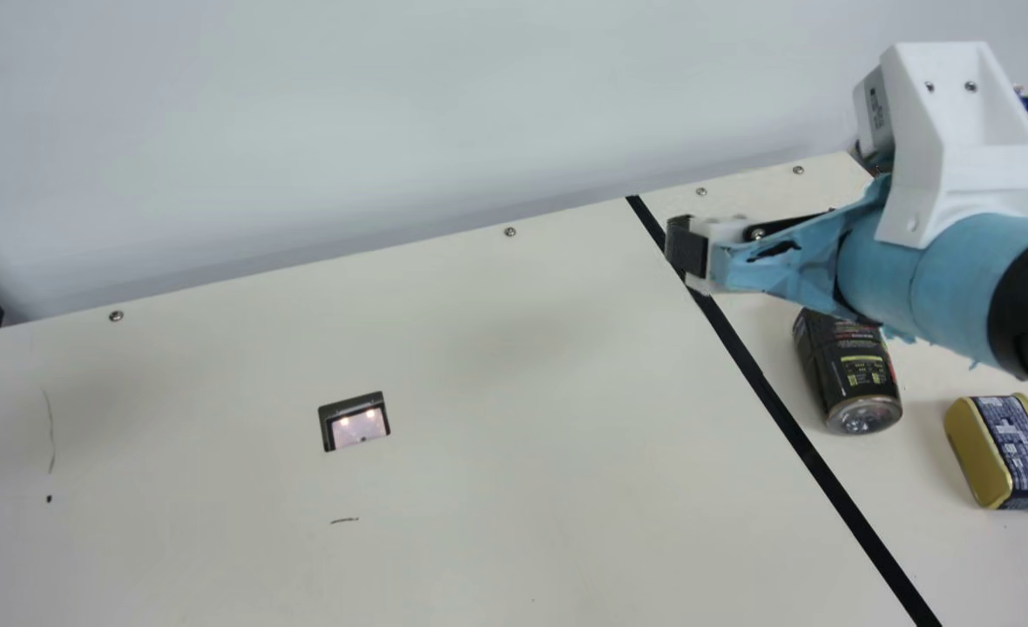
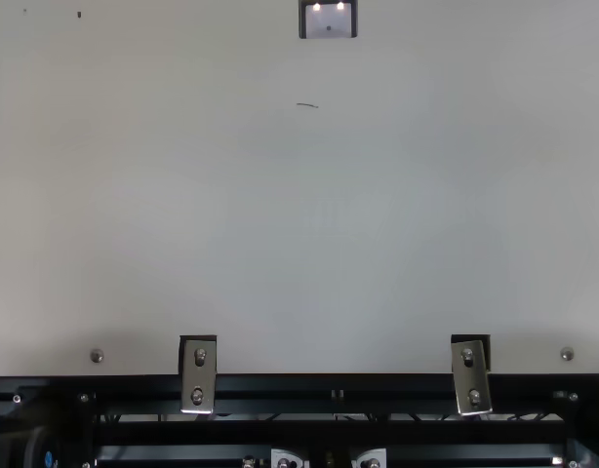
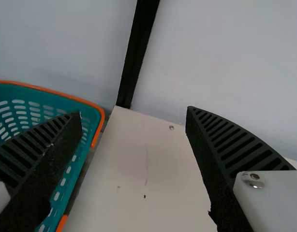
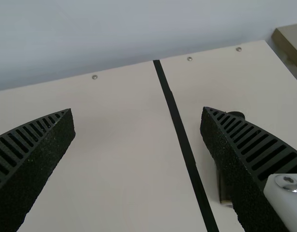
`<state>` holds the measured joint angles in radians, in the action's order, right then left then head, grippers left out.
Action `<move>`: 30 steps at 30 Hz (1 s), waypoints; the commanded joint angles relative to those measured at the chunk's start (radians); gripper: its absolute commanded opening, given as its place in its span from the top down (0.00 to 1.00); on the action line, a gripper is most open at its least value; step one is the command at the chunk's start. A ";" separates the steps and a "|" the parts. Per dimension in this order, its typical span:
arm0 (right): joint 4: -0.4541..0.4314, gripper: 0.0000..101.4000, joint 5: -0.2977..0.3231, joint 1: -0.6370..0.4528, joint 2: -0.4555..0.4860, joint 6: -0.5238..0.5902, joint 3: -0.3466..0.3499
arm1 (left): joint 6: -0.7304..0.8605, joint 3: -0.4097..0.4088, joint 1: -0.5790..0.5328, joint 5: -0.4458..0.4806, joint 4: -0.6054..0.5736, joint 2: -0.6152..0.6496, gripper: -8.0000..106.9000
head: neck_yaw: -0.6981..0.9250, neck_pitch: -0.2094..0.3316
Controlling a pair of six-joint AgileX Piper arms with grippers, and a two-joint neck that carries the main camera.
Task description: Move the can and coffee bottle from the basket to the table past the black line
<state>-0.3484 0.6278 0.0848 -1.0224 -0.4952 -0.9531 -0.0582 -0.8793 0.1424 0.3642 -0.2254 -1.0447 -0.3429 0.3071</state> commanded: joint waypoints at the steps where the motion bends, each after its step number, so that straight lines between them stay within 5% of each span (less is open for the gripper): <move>1: 0.028 0.00 0.000 0.002 0.025 0.007 0.004 | -0.014 0.020 -0.009 -0.013 0.032 0.044 0.15 | 0.005 0.020; 19: 0.271 0.00 0.044 -0.024 0.403 0.121 0.175 | -0.192 0.230 -0.185 0.035 0.294 0.450 0.15 | 0.005 0.020; 29: 0.286 0.00 0.111 -0.004 0.634 0.109 0.343 | -0.085 0.344 -0.221 0.155 0.233 0.673 0.15 | 0.005 0.020; 30: 0.277 0.00 0.116 0.001 0.659 0.099 0.367 | -0.126 0.325 -0.229 0.133 0.260 0.624 0.15 | 0.005 0.020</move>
<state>-0.0559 0.7363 0.0817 -0.4134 -0.3838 -0.6263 -0.1653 -0.5419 -0.0807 0.5119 0.0201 -0.3993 -0.3429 0.3071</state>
